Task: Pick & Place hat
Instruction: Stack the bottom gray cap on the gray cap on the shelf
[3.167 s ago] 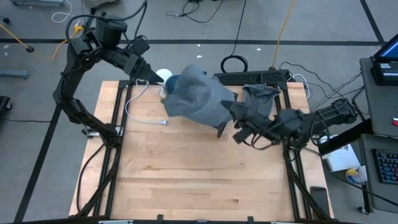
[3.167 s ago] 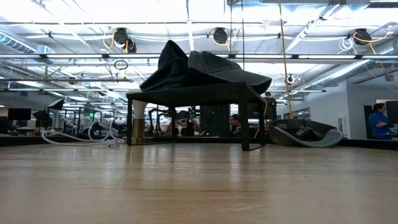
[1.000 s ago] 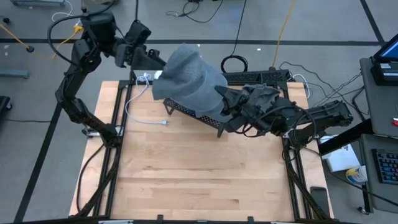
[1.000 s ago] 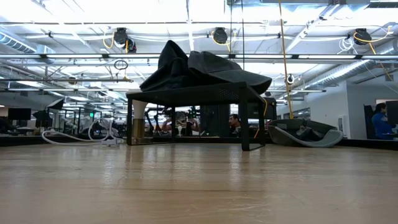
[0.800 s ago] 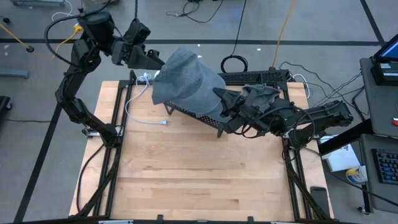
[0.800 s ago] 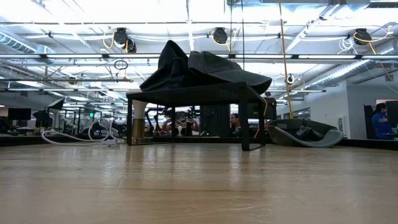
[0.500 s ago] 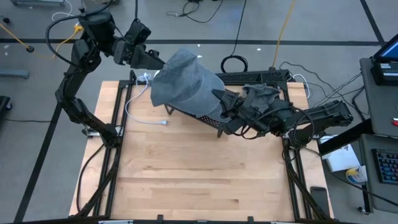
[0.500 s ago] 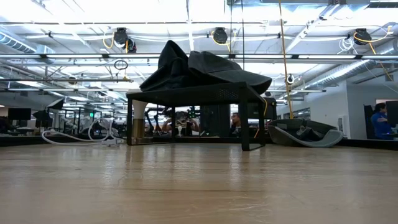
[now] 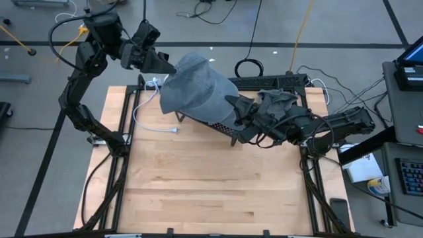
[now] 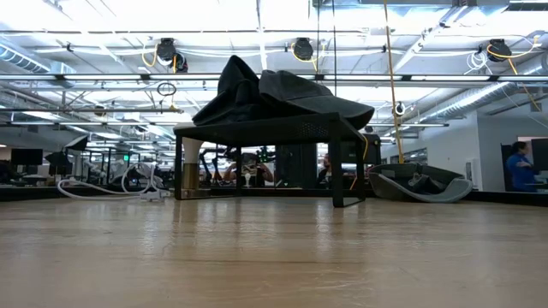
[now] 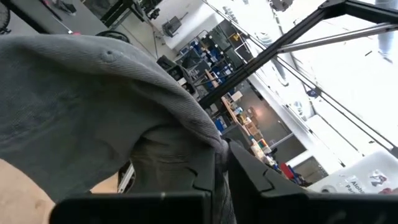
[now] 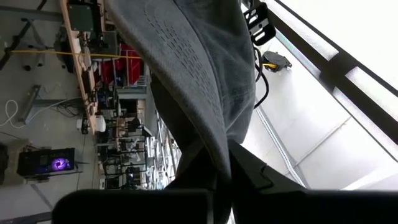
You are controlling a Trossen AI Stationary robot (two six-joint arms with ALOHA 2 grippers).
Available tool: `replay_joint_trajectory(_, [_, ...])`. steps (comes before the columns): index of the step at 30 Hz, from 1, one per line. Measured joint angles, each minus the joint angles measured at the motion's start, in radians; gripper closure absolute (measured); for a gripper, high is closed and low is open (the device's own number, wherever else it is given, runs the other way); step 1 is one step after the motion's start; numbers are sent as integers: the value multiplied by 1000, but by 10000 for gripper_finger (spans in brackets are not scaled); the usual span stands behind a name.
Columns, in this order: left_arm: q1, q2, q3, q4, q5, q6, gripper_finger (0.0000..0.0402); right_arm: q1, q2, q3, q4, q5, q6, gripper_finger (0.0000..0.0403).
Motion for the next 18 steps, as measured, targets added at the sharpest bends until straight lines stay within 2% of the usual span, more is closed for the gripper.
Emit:
replay_joint_trajectory(3, [14, 0, 0, 0, 4, -12, 372, 0, 0, 0, -18, 0, 27, 383])
replay_joint_trajectory(7, [48, 0, 0, 18, 39, 5, 384, 30, 0, 0, -35, 56, 227, 354])
replay_joint_trajectory(13, [109, 1, 0, 75, 102, 20, 384, 122, 0, 0, -152, 262, 704, 297])
replay_joint_trajectory(18, [150, 1, 0, 104, 152, 145, 384, 205, 0, 0, -269, 515, 1151, 262])
